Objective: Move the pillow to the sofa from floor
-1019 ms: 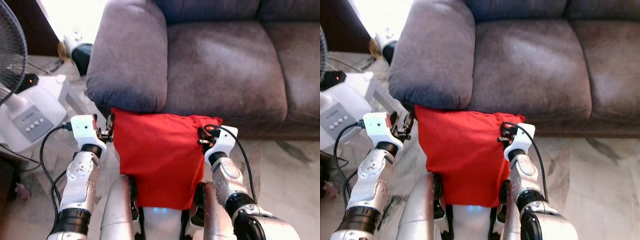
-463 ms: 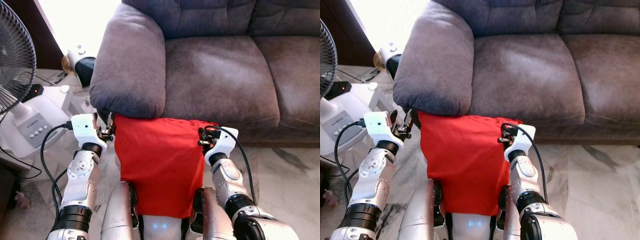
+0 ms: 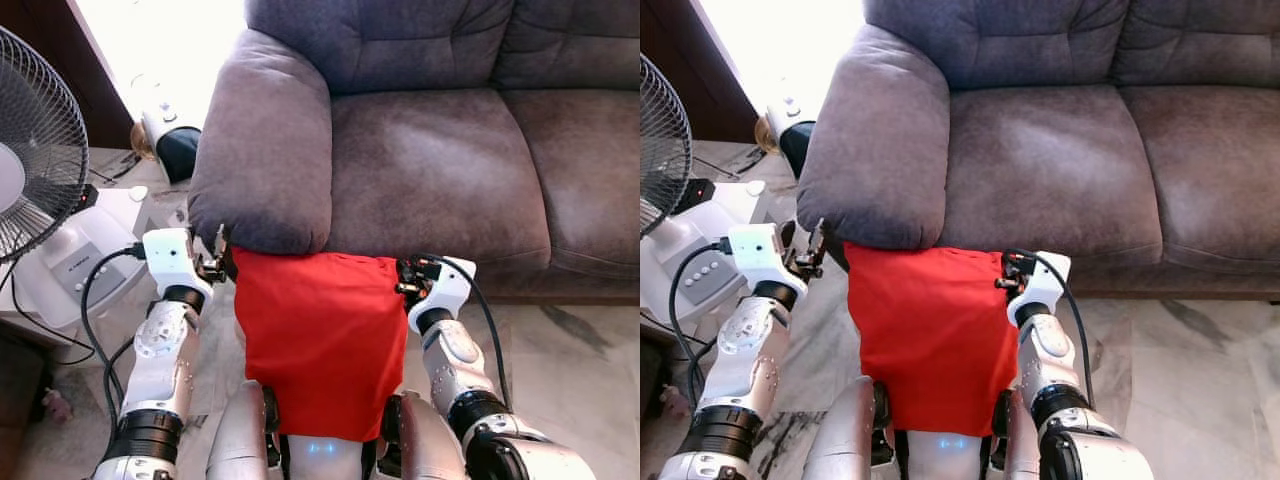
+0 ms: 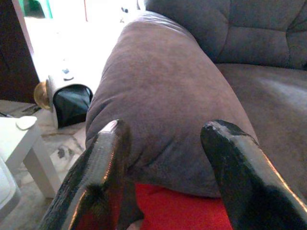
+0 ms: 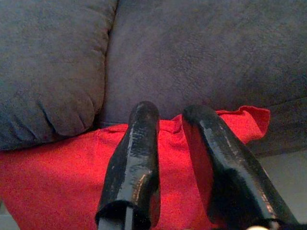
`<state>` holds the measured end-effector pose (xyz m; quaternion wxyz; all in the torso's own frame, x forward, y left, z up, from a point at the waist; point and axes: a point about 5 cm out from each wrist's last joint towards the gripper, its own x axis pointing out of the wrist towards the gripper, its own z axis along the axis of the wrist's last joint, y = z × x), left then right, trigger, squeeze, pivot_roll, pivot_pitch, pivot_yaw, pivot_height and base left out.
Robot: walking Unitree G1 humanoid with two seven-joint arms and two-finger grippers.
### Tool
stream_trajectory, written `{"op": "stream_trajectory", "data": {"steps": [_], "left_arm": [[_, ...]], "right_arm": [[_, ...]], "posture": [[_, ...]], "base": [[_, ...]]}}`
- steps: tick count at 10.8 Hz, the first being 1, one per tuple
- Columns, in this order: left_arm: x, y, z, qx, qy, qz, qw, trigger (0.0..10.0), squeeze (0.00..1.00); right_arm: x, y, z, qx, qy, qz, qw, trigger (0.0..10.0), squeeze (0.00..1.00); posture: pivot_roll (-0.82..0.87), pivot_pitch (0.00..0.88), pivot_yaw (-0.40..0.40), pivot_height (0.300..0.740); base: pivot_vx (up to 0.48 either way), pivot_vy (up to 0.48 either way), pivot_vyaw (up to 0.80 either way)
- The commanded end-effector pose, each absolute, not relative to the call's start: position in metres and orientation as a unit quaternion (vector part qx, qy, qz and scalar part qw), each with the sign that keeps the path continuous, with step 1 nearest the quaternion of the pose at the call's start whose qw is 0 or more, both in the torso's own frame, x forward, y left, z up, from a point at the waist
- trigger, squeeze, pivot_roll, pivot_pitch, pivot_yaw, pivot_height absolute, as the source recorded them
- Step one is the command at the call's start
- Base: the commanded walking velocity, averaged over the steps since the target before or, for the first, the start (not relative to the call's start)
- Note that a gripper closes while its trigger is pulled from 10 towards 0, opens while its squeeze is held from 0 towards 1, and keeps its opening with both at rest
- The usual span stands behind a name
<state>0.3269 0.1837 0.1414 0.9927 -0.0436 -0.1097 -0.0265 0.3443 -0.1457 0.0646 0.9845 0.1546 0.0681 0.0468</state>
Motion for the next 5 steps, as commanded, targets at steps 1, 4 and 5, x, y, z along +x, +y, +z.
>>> {"op": "stream_trajectory", "data": {"steps": [1,4,5], "left_arm": [[0.3232,0.1859,0.1383,-0.033,-0.107,-0.027,0.993,10.0,0.00],[0.3210,0.1844,0.1364,-0.034,-0.103,-0.028,0.994,10.0,0.00],[0.3206,0.1844,0.1362,-0.034,-0.103,-0.029,0.994,10.0,0.00]], "right_arm": [[0.3400,-0.1450,0.0589,0.157,0.076,0.047,0.984,10.0,0.00],[0.3389,-0.1463,0.0567,0.164,0.081,0.038,0.982,10.0,0.00],[0.3389,-0.1470,0.0563,0.159,0.084,0.037,0.983,10.0,0.00]], "posture": [[0.22,0.230,0.017,0.632],[0.22,0.244,0.020,0.617],[0.22,0.244,0.020,0.602]], "base": [[0.000,0.000,0.00],[0.000,0.000,0.00],[0.000,0.000,0.00]]}}
